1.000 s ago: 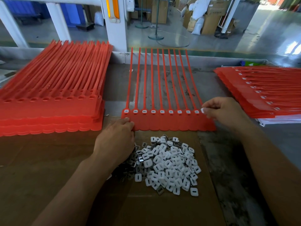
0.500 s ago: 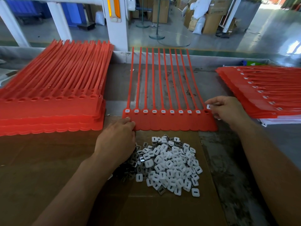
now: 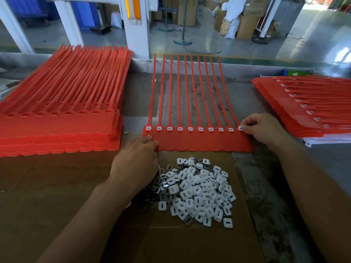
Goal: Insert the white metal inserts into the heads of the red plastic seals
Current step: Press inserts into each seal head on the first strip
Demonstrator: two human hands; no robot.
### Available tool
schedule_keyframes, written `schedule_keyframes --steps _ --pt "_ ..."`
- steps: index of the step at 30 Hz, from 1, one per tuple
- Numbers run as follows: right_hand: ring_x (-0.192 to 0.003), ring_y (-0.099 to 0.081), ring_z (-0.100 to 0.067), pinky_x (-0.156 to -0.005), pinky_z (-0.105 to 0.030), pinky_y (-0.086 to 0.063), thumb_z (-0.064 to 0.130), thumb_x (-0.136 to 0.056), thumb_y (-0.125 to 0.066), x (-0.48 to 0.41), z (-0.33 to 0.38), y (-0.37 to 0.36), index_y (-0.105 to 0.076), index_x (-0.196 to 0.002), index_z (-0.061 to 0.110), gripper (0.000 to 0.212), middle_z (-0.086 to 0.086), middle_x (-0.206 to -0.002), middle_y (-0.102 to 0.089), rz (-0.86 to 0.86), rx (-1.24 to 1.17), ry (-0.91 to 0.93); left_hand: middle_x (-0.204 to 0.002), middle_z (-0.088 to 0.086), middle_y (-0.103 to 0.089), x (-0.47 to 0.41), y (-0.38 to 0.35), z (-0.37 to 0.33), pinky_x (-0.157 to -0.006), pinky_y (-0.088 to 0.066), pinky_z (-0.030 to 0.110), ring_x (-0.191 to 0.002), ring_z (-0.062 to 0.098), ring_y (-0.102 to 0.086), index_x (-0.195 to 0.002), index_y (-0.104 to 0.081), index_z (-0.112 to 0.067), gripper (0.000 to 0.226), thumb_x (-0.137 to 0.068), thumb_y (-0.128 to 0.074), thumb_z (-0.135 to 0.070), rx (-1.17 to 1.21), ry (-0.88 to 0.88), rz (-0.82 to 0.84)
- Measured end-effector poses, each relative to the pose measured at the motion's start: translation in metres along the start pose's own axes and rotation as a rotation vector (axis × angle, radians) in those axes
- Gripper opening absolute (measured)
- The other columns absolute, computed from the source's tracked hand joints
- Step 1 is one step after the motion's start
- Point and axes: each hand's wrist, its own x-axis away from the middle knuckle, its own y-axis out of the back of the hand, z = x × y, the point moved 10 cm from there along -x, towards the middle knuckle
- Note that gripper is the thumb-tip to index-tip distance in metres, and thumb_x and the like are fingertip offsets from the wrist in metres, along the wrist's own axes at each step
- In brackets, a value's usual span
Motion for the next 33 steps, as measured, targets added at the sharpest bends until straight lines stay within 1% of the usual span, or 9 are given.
schedule_keyframes --steps 5,10,13,16,20,22,26,30,33 --pt "-0.065 -0.049 -0.01 -0.063 -0.025 -0.036 0.008 -0.083 -0.065 -0.004 0.005 -0.002 -0.063 -0.075 0.014 0.01 0.005 -0.068 -0.055 0.037 0.099 0.015 -0.135 -0.001 -0.049 -0.001 0.0 0.0 -0.1 -0.036 0.029 -0.122 0.017 -0.044 -0.122 -0.056 -0.016 0.033 -0.092 -0.043 -0.02 0.001 0.005 0.006" --pt "-0.056 -0.043 -0.013 -0.052 -0.025 -0.035 0.004 -0.085 -0.063 -0.003 -0.006 -0.007 -0.06 -0.071 0.015 0.017 -0.002 -0.068 -0.055 0.171 -0.051 -0.099 -0.134 -0.001 -0.049 -0.001 0.0 0.001 -0.1 -0.036 0.03 -0.122 0.018 -0.045 -0.122 -0.056 -0.015 0.033 -0.092 -0.043 -0.02 0.006 0.008 0.007" --pt "-0.053 -0.041 -0.014 -0.05 -0.023 -0.034 0.002 -0.085 -0.062 -0.003 -0.005 -0.008 -0.06 -0.07 0.014 0.019 -0.004 -0.065 -0.054 0.219 -0.041 -0.115 -0.136 -0.001 -0.048 -0.001 -0.001 0.001 -0.101 -0.034 0.029 -0.123 0.017 -0.044 -0.123 -0.055 -0.016 0.034 -0.092 -0.043 -0.02 0.003 0.005 0.009" --pt "-0.051 -0.042 -0.013 -0.048 -0.02 -0.034 0.001 -0.085 -0.061 -0.003 -0.003 -0.007 -0.06 -0.071 0.011 0.017 -0.004 -0.059 -0.052 0.218 -0.002 -0.112 -0.139 -0.001 -0.045 -0.001 -0.001 0.001 -0.103 -0.033 0.029 -0.125 0.017 -0.042 -0.126 -0.054 -0.016 0.036 -0.092 -0.043 -0.021 0.0 0.007 0.01" --pt "-0.056 -0.045 -0.013 -0.052 -0.019 -0.038 0.001 -0.087 -0.059 -0.002 -0.001 -0.003 -0.064 -0.081 0.001 0.008 -0.009 -0.065 -0.055 0.218 -0.04 -0.122 -0.138 -0.001 -0.046 -0.001 -0.002 0.001 -0.102 -0.034 0.029 -0.125 0.017 -0.043 -0.124 -0.055 -0.016 0.035 -0.092 -0.042 -0.021 -0.001 0.01 0.011" --pt "-0.058 -0.049 -0.012 -0.051 -0.017 -0.041 0.002 -0.085 -0.061 -0.002 -0.001 -0.001 -0.065 -0.083 0.001 0.005 -0.007 -0.066 -0.058 0.203 -0.022 -0.126 -0.137 -0.002 -0.047 -0.001 -0.001 0.001 -0.101 -0.035 0.03 -0.124 0.017 -0.043 -0.123 -0.056 -0.016 0.034 -0.092 -0.043 -0.02 0.006 0.016 0.01" --pt "-0.066 -0.052 -0.015 -0.061 -0.025 -0.042 0.002 -0.083 -0.064 -0.003 0.0 -0.004 -0.067 -0.083 0.002 0.003 -0.007 -0.07 -0.061 0.178 0.024 -0.123 -0.139 -0.002 -0.044 -0.001 -0.002 0.001 -0.103 -0.034 0.031 -0.126 0.016 -0.041 -0.127 -0.053 -0.016 0.036 -0.093 -0.042 -0.021 0.008 0.019 0.019" --pt "-0.06 -0.049 -0.008 -0.052 -0.021 -0.035 0.003 -0.08 -0.067 -0.002 0.002 -0.003 -0.064 -0.074 0.009 0.009 0.0 -0.067 -0.058 0.122 0.034 -0.101 -0.141 -0.003 -0.042 -0.001 -0.002 0.001 -0.103 -0.033 0.03 -0.128 0.016 -0.039 -0.129 -0.051 -0.018 0.037 -0.094 -0.041 -0.022 0.004 0.024 0.022" --pt "-0.06 -0.05 -0.008 -0.055 -0.019 -0.038 0.002 -0.076 -0.071 0.0 0.0 0.001 -0.067 -0.077 0.008 0.007 0.0 -0.066 -0.059 0.041 -0.01 -0.067 -0.141 -0.003 -0.043 -0.001 -0.002 0.001 -0.102 -0.034 0.03 -0.127 0.016 -0.04 -0.128 -0.051 -0.018 0.036 -0.094 -0.04 -0.023 -0.005 0.021 0.021"
